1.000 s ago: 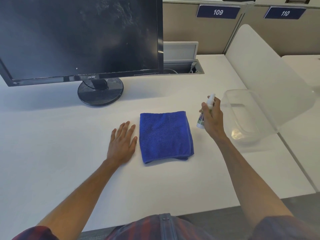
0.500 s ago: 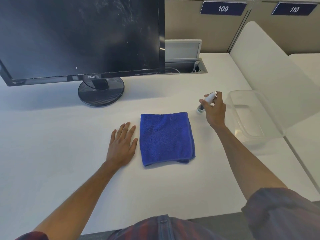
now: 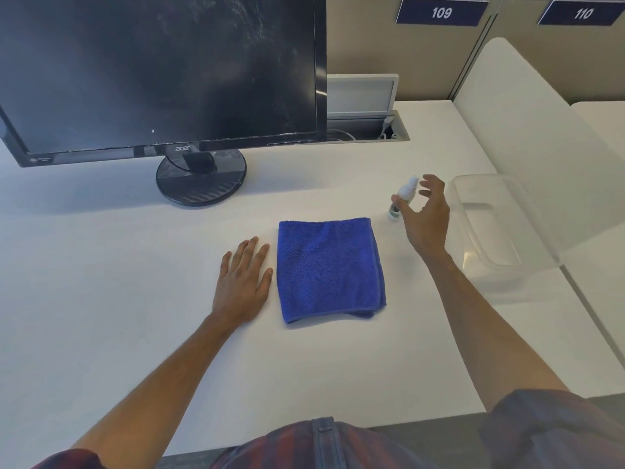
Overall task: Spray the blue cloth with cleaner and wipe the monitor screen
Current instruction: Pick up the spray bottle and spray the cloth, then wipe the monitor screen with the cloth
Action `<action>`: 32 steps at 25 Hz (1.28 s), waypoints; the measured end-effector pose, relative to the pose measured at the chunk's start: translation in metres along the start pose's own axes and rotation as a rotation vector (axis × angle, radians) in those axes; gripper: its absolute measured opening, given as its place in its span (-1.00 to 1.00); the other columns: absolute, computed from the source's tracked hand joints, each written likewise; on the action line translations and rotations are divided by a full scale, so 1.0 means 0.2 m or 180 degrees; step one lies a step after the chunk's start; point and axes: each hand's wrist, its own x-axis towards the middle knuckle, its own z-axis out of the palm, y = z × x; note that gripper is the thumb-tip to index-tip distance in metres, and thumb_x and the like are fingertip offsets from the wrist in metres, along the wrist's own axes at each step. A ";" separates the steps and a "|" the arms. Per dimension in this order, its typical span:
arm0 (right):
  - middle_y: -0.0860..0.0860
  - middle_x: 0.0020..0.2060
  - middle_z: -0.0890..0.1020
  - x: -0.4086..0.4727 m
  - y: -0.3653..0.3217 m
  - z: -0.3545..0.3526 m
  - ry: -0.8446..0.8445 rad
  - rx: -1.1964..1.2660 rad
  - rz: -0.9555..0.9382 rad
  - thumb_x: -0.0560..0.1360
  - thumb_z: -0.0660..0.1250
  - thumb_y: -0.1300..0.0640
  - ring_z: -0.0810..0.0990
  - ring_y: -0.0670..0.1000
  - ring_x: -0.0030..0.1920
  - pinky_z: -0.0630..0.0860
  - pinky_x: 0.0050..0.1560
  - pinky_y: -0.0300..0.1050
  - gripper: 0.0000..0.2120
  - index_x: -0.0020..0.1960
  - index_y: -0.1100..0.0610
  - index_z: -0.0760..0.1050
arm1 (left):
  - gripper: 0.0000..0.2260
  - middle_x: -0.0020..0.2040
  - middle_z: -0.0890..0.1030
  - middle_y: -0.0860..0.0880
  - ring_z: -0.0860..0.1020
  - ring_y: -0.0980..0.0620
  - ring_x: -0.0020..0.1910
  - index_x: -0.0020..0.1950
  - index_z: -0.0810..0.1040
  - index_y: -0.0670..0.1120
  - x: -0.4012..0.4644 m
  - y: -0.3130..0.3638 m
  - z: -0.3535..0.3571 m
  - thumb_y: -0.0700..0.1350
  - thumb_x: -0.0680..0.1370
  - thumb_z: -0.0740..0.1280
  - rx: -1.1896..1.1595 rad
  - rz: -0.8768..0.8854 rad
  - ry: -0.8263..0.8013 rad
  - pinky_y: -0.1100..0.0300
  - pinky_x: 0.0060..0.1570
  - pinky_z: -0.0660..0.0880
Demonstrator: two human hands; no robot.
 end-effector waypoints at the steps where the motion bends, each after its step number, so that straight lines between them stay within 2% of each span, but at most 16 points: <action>1: -0.02 0.23 0.53 -0.06 -0.03 -0.01 0.0237 -0.0092 -0.0027 0.46 0.46 0.01 0.54 -0.01 0.15 0.45 0.03 -0.12 -0.47 0.35 0.08 0.35 | -0.45 0.59 0.12 -0.03 0.04 -0.02 0.56 0.55 0.15 0.02 0.00 0.00 0.00 0.15 0.58 -0.12 -0.0004 -0.0002 0.0005 -0.03 0.52 -0.06; 3: -0.07 0.13 0.56 -0.22 -0.07 -0.01 0.0438 -0.0207 -0.0099 0.49 0.40 0.04 0.56 -0.04 0.05 0.43 -0.05 -0.13 -0.60 0.28 0.07 0.41 | -0.45 0.59 0.11 -0.03 0.04 -0.02 0.56 0.55 0.15 0.02 0.00 0.00 0.00 0.15 0.59 -0.11 -0.0001 -0.0009 -0.0002 -0.03 0.52 -0.06; 4: -0.10 0.06 0.58 -0.30 -0.09 -0.01 0.0287 -0.0288 -0.0062 0.50 0.38 0.03 0.58 -0.05 -0.02 0.42 -0.09 -0.13 -0.66 0.24 0.05 0.43 | -0.45 0.59 0.11 -0.03 0.04 -0.01 0.57 0.55 0.15 0.02 0.00 0.00 0.00 0.14 0.59 -0.11 -0.0007 -0.0009 -0.0007 -0.03 0.52 -0.07; 6: -0.11 -0.02 0.60 -0.42 -0.08 0.04 -0.0340 -0.0696 0.0244 0.51 0.34 -0.07 0.60 -0.02 -0.06 0.38 -0.12 -0.14 -0.71 0.17 0.03 0.49 | -0.46 0.58 0.13 -0.03 0.05 -0.02 0.56 0.55 0.16 0.01 0.00 0.00 0.01 0.14 0.59 -0.10 -0.0036 0.0005 0.0018 -0.04 0.52 -0.05; 8: -0.07 0.02 0.60 -0.49 -0.07 0.09 -0.0813 -0.1268 0.0476 0.49 0.30 -0.21 0.60 0.04 -0.01 0.42 -0.06 -0.10 -0.59 0.18 0.06 0.51 | -0.46 0.58 0.14 -0.04 0.06 -0.03 0.56 0.55 0.18 0.00 0.00 -0.01 0.01 0.14 0.59 -0.10 -0.0053 0.0004 0.0026 -0.05 0.52 -0.04; 10: -0.01 0.03 0.59 -0.53 -0.07 0.13 -0.0875 -0.1605 0.0554 0.44 0.29 -0.34 0.59 0.10 0.01 0.50 0.03 0.01 -0.45 0.16 0.10 0.52 | -0.45 0.58 0.14 -0.04 0.07 -0.03 0.56 0.54 0.18 0.00 0.00 -0.01 0.01 0.15 0.59 -0.10 -0.0057 0.0005 0.0018 -0.05 0.52 -0.03; 13: 0.02 -0.04 0.60 -0.56 -0.10 0.19 -0.0867 -0.1735 0.0709 0.35 0.32 -0.41 0.59 0.13 -0.04 0.53 0.04 0.10 -0.37 0.06 0.13 0.49 | -0.45 0.58 0.13 -0.04 0.06 -0.03 0.56 0.55 0.17 0.00 0.00 -0.01 0.00 0.15 0.58 -0.11 -0.0065 -0.0004 0.0015 -0.05 0.52 -0.04; 18: 0.02 -0.05 0.62 -0.52 -0.15 0.21 -0.1251 -0.1599 0.1121 0.41 0.39 -0.27 0.60 0.14 0.00 0.51 0.11 0.08 -0.52 0.02 0.13 0.45 | -0.45 0.58 0.13 -0.03 0.05 -0.02 0.56 0.55 0.18 0.00 0.00 0.01 0.02 0.15 0.58 -0.11 -0.0076 0.0001 -0.0055 -0.04 0.52 -0.05; 21: 0.03 -0.02 0.60 -0.53 -0.27 0.24 -0.1446 -0.1623 0.0996 0.48 0.35 -0.17 0.57 0.14 0.06 0.47 0.13 0.02 -0.62 0.05 0.13 0.46 | -0.45 0.58 0.12 -0.03 0.05 -0.02 0.56 0.55 0.17 0.01 0.01 -0.05 -0.05 0.15 0.59 -0.12 -0.0110 0.0026 0.0038 -0.05 0.52 -0.05; 24: 0.04 -0.04 0.60 -0.49 -0.29 0.23 -0.1613 -0.1129 0.1089 0.50 0.30 -0.04 0.58 0.13 0.00 0.48 -0.05 -0.04 -0.72 0.07 0.15 0.48 | -0.43 0.58 0.12 -0.03 0.04 -0.02 0.56 0.54 0.18 0.01 0.04 -0.03 -0.03 0.17 0.58 -0.13 -0.0138 0.0049 -0.0027 -0.03 0.52 -0.07; 28: 0.04 -0.02 0.60 -0.48 -0.33 0.20 -0.1736 0.0156 0.1363 0.54 0.25 0.08 0.58 0.09 0.00 0.49 0.01 -0.02 -0.79 0.11 0.16 0.46 | -0.36 0.59 0.10 -0.02 0.02 0.00 0.57 0.55 0.17 0.01 0.00 -0.04 -0.01 0.22 0.53 -0.18 -0.0219 0.0081 -0.0201 0.00 0.51 -0.10; 30: 0.03 0.06 0.62 -0.48 -0.37 0.20 -0.1661 0.0850 0.1649 0.51 0.35 0.09 0.61 0.08 0.07 0.55 0.10 0.00 -0.72 0.19 0.13 0.47 | -0.33 0.59 0.12 -0.01 0.03 0.00 0.57 0.54 0.20 0.01 0.00 -0.06 -0.05 0.24 0.51 -0.20 -0.0269 0.0123 -0.0241 0.02 0.51 -0.11; 32: 0.02 0.10 0.66 -0.49 -0.42 0.21 -0.1615 0.1455 0.1998 0.42 0.49 0.07 0.64 0.09 0.11 0.58 0.14 0.06 -0.57 0.24 0.10 0.51 | -0.33 0.57 0.17 -0.02 0.07 0.00 0.56 0.52 0.24 -0.01 -0.01 -0.11 -0.08 0.25 0.51 -0.19 -0.0354 0.0143 -0.0216 0.03 0.51 -0.09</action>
